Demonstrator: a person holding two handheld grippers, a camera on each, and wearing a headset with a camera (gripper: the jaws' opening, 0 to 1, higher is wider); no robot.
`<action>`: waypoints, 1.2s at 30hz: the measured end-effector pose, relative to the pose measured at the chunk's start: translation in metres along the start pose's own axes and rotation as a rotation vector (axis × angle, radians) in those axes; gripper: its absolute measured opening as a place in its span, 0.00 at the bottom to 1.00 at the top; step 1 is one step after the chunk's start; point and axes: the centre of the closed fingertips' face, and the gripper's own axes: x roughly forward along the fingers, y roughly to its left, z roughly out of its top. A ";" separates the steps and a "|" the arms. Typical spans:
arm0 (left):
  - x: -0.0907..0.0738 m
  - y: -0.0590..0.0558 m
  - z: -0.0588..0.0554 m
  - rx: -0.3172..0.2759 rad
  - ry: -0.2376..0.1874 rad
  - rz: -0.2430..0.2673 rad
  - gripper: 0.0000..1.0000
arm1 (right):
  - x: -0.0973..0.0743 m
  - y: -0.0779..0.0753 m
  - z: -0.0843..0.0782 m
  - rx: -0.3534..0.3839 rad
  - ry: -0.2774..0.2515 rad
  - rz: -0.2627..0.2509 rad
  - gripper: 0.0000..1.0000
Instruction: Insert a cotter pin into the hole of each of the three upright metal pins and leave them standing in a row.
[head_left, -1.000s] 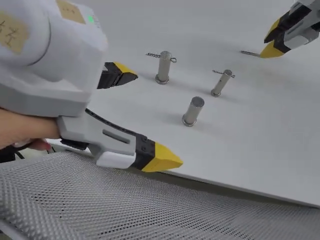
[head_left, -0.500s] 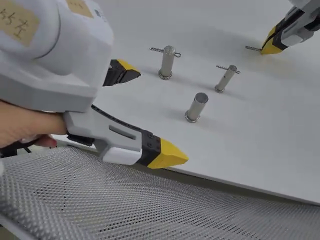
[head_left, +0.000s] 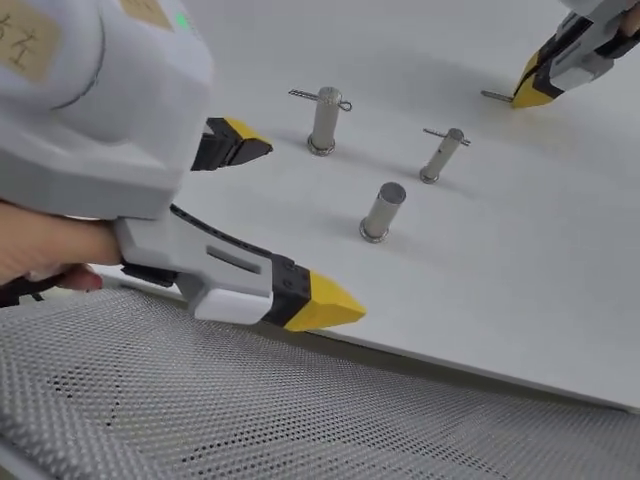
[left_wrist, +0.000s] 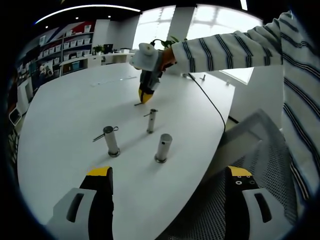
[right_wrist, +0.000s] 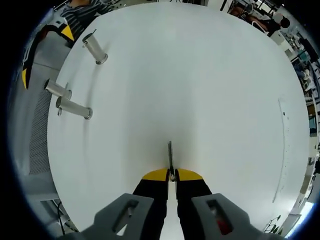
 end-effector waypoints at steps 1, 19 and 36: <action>-0.001 0.001 0.000 -0.001 -0.001 0.002 0.91 | 0.000 0.000 0.000 -0.029 0.013 0.000 0.00; -0.008 0.013 0.005 -0.004 -0.026 0.042 0.89 | -0.008 0.014 -0.009 -0.086 0.065 -0.061 0.00; -0.010 0.023 0.032 -0.072 -0.130 0.084 0.77 | -0.078 0.050 0.013 -0.182 -0.114 -0.239 0.00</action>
